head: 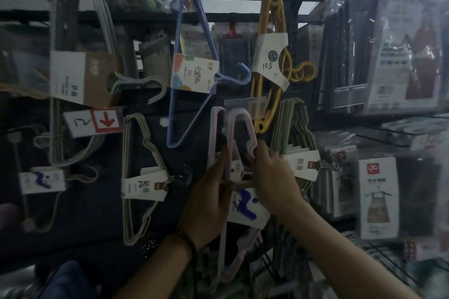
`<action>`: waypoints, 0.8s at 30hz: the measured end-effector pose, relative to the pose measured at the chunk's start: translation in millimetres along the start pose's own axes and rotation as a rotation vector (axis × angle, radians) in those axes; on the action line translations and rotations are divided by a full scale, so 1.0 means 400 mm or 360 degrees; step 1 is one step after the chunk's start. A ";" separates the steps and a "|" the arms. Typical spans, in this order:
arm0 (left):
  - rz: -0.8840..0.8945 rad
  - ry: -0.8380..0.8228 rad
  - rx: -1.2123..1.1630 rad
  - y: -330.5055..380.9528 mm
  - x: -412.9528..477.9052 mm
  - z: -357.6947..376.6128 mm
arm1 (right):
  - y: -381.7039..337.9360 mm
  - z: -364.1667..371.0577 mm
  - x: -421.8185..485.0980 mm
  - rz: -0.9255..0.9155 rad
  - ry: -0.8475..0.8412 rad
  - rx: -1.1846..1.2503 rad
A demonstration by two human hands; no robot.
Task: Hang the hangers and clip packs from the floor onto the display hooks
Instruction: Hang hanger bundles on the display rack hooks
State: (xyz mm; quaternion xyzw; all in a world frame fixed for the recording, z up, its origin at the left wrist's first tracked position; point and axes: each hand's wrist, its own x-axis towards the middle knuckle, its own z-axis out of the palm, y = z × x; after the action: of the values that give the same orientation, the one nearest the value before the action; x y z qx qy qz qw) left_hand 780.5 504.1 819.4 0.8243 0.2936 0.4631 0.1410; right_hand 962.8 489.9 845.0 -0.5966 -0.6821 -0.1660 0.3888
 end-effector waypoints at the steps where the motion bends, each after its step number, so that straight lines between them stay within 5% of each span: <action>1: -0.0035 -0.0009 0.0028 -0.005 0.004 -0.002 | -0.002 0.005 0.017 0.0028 -0.0068 -0.0024; 10: -0.0192 -0.0070 0.0579 -0.068 0.028 0.012 | -0.015 0.086 0.188 0.0116 -0.0177 -0.0022; 17: -0.0382 -0.0184 0.0604 -0.122 0.056 0.039 | -0.005 0.147 0.225 0.0205 -0.0389 -0.0145; 24: -0.0489 -0.0179 0.0569 -0.125 0.025 0.053 | 0.061 0.186 0.199 0.0156 -0.0167 -0.0075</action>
State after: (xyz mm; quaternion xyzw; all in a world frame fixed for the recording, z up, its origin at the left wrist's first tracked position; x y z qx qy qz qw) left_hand 784.6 550.6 789.9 0.8063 0.4846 0.3302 0.0777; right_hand 962.2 601.5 849.2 -0.6462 -0.6674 -0.1312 0.3461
